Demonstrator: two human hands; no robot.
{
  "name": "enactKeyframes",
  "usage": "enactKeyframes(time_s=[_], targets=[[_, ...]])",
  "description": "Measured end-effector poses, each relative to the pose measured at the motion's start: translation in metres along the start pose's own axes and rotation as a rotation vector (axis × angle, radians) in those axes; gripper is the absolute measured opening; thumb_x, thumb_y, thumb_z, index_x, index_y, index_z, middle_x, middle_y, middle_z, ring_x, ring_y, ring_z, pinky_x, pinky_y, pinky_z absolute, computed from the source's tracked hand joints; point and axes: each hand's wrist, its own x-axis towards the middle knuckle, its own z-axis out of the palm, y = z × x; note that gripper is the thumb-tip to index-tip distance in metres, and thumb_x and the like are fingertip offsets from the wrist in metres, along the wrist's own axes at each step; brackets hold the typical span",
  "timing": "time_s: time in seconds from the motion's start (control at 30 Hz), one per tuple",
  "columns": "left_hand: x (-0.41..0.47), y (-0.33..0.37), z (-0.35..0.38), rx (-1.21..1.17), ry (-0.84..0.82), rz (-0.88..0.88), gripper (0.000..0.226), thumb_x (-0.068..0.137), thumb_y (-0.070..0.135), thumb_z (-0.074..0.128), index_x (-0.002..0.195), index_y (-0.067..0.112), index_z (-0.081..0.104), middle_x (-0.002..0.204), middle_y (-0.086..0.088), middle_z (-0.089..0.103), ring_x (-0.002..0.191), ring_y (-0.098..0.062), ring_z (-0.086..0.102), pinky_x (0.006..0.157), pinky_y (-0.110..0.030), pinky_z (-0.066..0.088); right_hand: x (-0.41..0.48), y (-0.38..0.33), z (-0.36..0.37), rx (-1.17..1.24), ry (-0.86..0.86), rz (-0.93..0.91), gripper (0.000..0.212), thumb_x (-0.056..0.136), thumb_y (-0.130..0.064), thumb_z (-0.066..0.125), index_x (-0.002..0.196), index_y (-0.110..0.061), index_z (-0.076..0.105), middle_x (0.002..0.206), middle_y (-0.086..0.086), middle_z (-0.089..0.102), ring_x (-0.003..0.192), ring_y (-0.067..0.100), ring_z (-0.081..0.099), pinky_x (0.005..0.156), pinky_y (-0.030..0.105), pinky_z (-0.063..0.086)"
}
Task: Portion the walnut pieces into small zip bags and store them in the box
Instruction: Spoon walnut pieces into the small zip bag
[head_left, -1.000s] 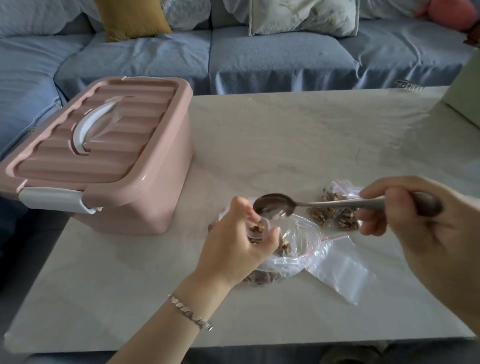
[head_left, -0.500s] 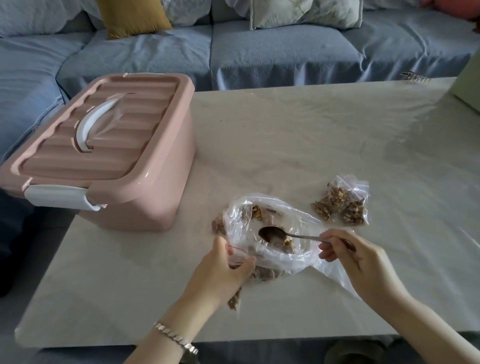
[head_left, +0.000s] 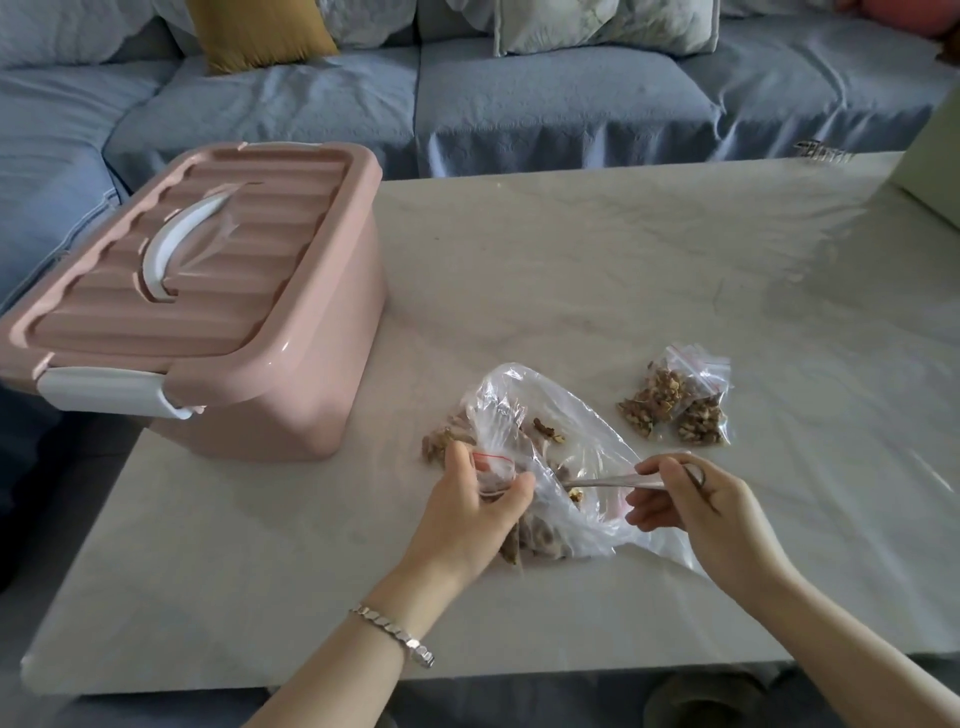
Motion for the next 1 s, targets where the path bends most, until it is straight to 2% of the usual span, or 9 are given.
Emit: enactKeyframes(time_s=[0.2,0.3,0.33,0.4,0.53,0.7,0.9,1.0], targets=[[0.008,-0.001,-0.016,0.015,0.085,0.044,0.025,0.084,0.032,0.063,0.086,0.024,0.039,0.086,0.012,0.055,0.069,0.012,0.054,0.061,0.0,0.037,0.005,-0.008,-0.006,0.137,0.148,0.066,0.025,0.097,-0.007,0.039,0.087,0.0,0.061,0.065,0.015,0.067,0.053,0.019,0.066,0.052,0.021,0.055],[0.007,-0.002,-0.027,0.127,0.094,0.023,0.03,0.082,0.037,0.063,0.088,0.022,0.038,0.086,0.013,0.058,0.076,0.006,0.056,0.062,-0.005,0.04,0.005,-0.015,-0.013,0.152,0.186,0.043,0.026,0.097,-0.007,0.039,0.086,-0.001,0.061,0.058,0.01,0.068,0.052,0.016,0.065,0.052,0.02,0.055],[0.004,-0.001,-0.03,0.19,0.104,0.029,0.032,0.082,0.039,0.063,0.09,0.022,0.037,0.086,0.013,0.059,0.079,0.002,0.058,0.066,-0.011,0.043,0.005,-0.017,-0.015,0.155,0.194,0.036,0.026,0.097,-0.008,0.039,0.085,-0.001,0.061,0.058,0.008,0.068,0.052,0.016,0.065,0.052,0.019,0.055],[-0.004,0.007,-0.036,0.297,0.152,0.09,0.036,0.08,0.042,0.064,0.089,0.023,0.035,0.086,0.013,0.059,0.081,-0.006,0.061,0.072,-0.025,0.047,0.005,-0.024,-0.02,0.176,0.211,0.032,0.026,0.097,-0.008,0.04,0.084,-0.001,0.061,0.058,0.007,0.068,0.051,0.015,0.065,0.051,0.019,0.054],[-0.016,0.036,-0.04,0.342,0.211,0.289,0.038,0.074,0.047,0.063,0.087,0.026,0.033,0.09,0.011,0.057,0.079,-0.008,0.063,0.069,-0.031,0.049,0.005,-0.043,-0.028,0.225,0.248,0.016,0.025,0.096,-0.006,0.041,0.082,0.0,0.061,0.055,0.007,0.067,0.047,0.014,0.063,0.047,0.017,0.052],[-0.008,0.058,-0.026,0.336,0.129,0.234,0.041,0.075,0.052,0.06,0.089,0.024,0.034,0.088,0.01,0.058,0.079,-0.008,0.06,0.068,-0.029,0.048,0.004,-0.08,-0.038,0.231,0.269,-0.114,0.03,0.094,-0.006,0.038,0.074,-0.009,0.06,0.052,0.005,0.065,0.042,0.012,0.059,0.042,0.015,0.047],[0.002,0.056,-0.014,0.353,0.108,0.239,0.041,0.079,0.05,0.061,0.092,0.02,0.035,0.085,0.009,0.058,0.084,-0.013,0.06,0.077,-0.032,0.048,-0.003,-0.113,-0.033,0.141,0.217,-0.219,0.034,0.091,-0.006,0.039,0.067,-0.013,0.061,0.051,0.006,0.064,0.039,0.014,0.058,0.04,0.014,0.044],[0.003,0.056,-0.013,0.331,0.113,0.245,0.041,0.078,0.05,0.061,0.092,0.021,0.036,0.085,0.009,0.062,0.084,-0.012,0.061,0.075,-0.033,0.049,-0.01,-0.116,-0.024,0.036,0.16,-0.339,0.036,0.094,-0.015,0.042,0.067,-0.019,0.066,0.057,0.005,0.067,0.044,0.016,0.061,0.043,0.017,0.048]])
